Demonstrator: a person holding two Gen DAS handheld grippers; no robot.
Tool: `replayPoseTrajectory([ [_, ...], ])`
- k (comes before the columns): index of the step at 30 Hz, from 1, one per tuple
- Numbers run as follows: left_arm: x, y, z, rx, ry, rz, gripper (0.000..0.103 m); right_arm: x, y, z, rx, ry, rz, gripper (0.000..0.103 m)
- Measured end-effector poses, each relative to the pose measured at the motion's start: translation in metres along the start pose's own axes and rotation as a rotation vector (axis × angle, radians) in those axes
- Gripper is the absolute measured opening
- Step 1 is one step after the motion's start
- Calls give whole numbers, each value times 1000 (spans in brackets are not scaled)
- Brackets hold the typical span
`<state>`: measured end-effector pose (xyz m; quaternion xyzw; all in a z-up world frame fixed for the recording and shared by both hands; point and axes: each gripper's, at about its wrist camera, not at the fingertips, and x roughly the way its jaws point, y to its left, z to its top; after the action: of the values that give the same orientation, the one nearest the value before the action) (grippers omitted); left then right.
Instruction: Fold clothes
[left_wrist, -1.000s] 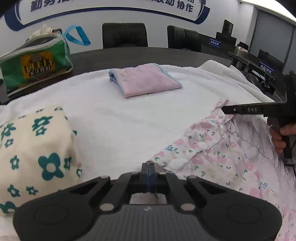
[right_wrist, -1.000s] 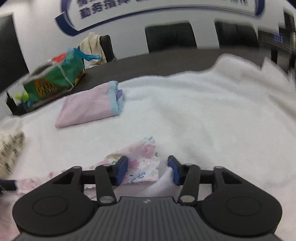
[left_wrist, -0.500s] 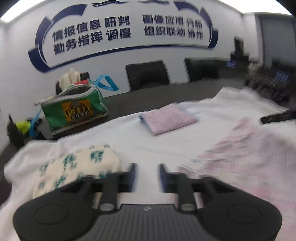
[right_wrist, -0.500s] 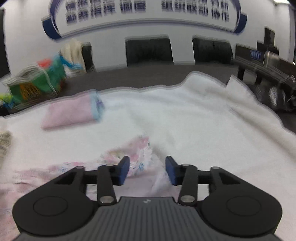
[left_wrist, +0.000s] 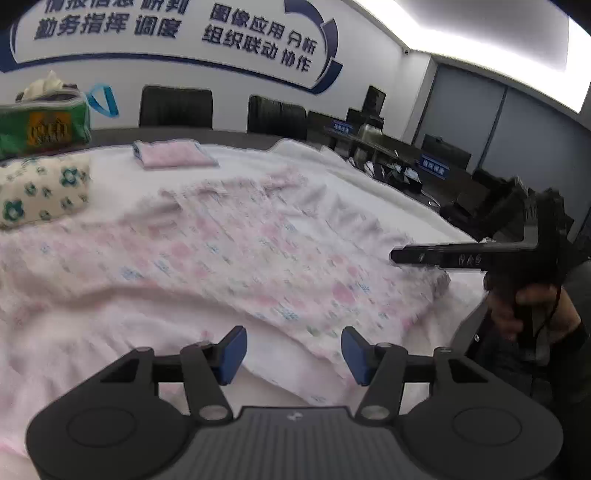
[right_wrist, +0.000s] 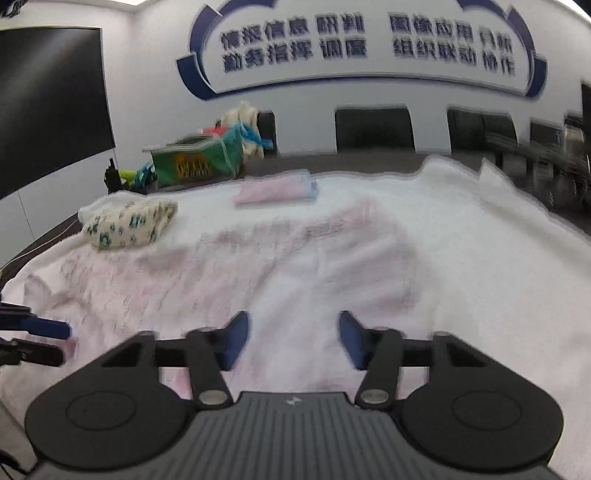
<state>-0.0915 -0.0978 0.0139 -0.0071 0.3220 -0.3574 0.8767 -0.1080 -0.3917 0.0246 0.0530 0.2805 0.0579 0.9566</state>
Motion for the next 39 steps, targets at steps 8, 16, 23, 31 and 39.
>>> replayPoseTrajectory([
  [8,4,-35,-23,105,7,11,20,-18,-6,-37,-36,6,-87,38],
  [16,-46,-8,-20,128,-131,136,40,-58,14,-38,-201,-131,25,53],
  [23,-120,86,-41,-176,-188,493,50,-23,96,-9,-237,-168,241,54],
  [31,-98,106,-32,-333,-225,452,51,94,261,98,-424,-11,427,62],
  [39,-90,124,-49,-484,-315,573,0,227,340,111,-482,298,322,16],
])
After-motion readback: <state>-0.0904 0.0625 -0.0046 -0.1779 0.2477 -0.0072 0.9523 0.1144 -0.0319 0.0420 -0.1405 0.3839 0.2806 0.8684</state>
